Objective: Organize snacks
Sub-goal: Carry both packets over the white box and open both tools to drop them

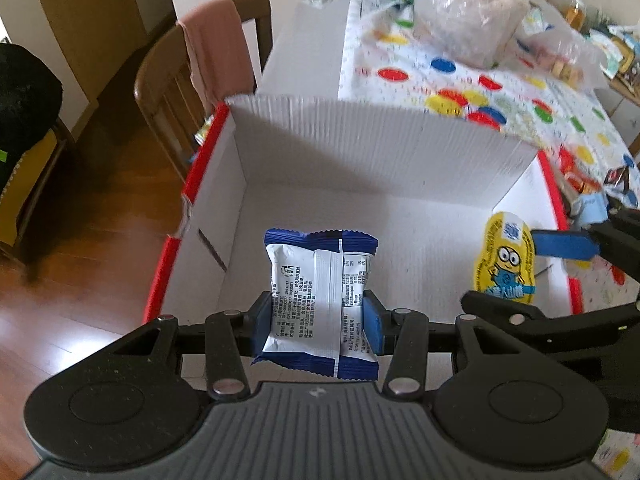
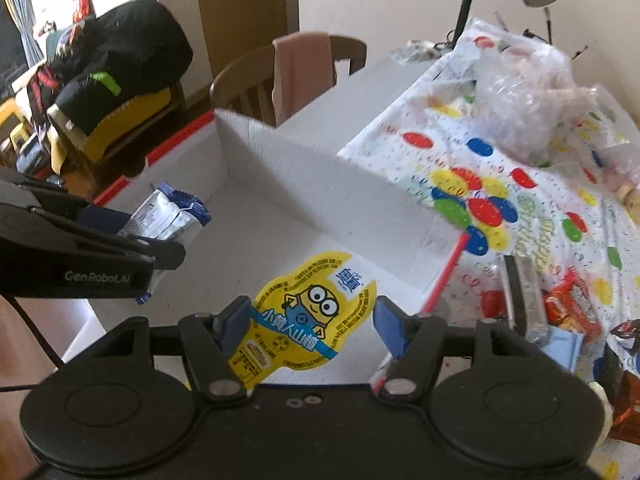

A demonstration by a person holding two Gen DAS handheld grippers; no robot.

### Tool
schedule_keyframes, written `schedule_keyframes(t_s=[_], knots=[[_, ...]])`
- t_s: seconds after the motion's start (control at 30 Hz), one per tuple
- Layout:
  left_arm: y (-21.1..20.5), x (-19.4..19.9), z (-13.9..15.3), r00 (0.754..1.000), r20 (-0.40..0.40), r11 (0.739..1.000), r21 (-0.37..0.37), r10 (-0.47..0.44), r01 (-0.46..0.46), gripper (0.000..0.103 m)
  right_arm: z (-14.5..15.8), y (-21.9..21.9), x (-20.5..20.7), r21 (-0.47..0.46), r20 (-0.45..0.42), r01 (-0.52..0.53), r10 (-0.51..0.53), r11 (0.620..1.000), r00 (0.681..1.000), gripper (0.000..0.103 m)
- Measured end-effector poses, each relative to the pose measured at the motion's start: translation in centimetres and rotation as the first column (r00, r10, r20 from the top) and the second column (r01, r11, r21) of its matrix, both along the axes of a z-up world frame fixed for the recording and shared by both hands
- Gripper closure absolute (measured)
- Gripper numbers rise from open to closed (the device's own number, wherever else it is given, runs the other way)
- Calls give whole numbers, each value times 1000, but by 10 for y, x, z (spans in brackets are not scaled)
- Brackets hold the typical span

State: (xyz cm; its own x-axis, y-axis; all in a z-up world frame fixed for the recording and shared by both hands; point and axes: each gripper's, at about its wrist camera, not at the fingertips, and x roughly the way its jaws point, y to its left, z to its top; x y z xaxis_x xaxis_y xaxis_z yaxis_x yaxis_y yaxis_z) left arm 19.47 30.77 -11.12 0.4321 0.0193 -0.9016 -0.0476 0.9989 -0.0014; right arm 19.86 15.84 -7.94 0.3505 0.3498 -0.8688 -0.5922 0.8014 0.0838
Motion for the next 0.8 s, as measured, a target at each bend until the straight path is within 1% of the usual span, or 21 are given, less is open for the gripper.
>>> schedule_keyframes(t_s=[0.27,0.5,0.73,0.8], knots=[[0,3,-21,998,-47,999,15,-32,33,58,-28,24,-4,-59,-44,-40,37,997,998,38],[3,4,-36,995,-90,999,13,-44,46,58,-39,31,-9,-84,-80,-50,43,995,996,38],[3,6,-42,994,-98,998,17,-52,54,57,-47,34,-9,-114,-90,-52,42,992,995,37],[4,6,-41,994,-95,999,7,-48,49,56,-48,35,-9,-120,-91,-54,43,991,995,37]])
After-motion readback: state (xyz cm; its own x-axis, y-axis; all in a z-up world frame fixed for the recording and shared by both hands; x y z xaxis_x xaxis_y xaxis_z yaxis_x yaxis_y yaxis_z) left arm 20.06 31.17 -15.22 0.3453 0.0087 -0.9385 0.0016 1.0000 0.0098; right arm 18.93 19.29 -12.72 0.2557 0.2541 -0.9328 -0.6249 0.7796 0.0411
